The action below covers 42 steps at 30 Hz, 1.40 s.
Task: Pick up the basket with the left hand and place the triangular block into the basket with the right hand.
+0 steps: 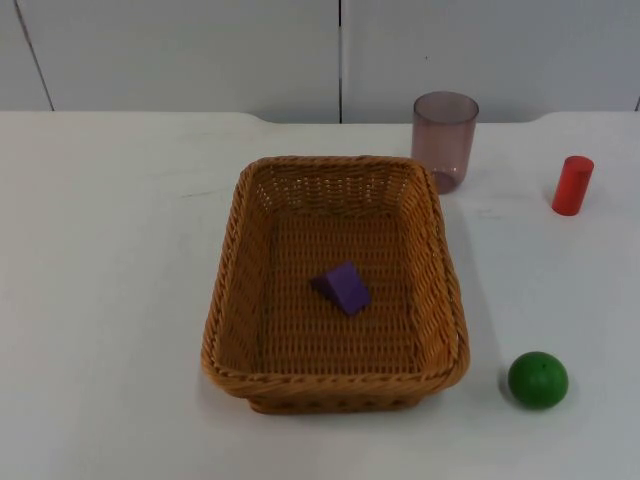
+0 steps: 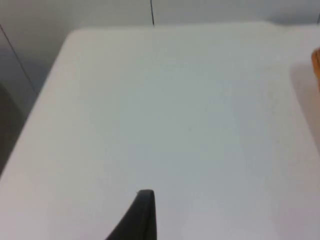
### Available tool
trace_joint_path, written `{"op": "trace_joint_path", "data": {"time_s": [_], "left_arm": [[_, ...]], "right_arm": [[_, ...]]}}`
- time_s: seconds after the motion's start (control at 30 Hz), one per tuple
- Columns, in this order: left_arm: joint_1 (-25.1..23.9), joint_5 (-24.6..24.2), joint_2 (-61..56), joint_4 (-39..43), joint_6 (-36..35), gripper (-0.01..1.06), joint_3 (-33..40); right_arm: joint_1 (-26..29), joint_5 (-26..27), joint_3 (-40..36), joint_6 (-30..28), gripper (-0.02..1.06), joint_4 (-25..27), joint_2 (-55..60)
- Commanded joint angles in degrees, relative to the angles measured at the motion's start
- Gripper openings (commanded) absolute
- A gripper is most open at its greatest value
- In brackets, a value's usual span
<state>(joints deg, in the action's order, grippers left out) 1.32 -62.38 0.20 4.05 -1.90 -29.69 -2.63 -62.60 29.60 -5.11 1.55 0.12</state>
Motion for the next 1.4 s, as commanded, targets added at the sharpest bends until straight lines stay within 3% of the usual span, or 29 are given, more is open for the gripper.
{"op": "trace_joint_path", "data": {"time_s": [0.0, 1.1, 1.37], "left_arm": [[0.38, 0.78, -0.20, -0.65, -0.04, 1.05, 1.36], [0.38, 0.78, -0.20, -0.47, 0.09, 1.05, 1.36], [0.38, 0.78, -0.20, -2.18, 2.86, 1.05, 1.36]], "right_arm": [[-0.01, 0.76, 0.01, 0.10, 1.05, -0.29, -0.12], [-0.01, 0.76, 0.01, 0.20, 1.05, -0.31, -0.12], [-0.01, 0.76, 0.01, 0.20, 1.05, -0.31, -0.12]]}}
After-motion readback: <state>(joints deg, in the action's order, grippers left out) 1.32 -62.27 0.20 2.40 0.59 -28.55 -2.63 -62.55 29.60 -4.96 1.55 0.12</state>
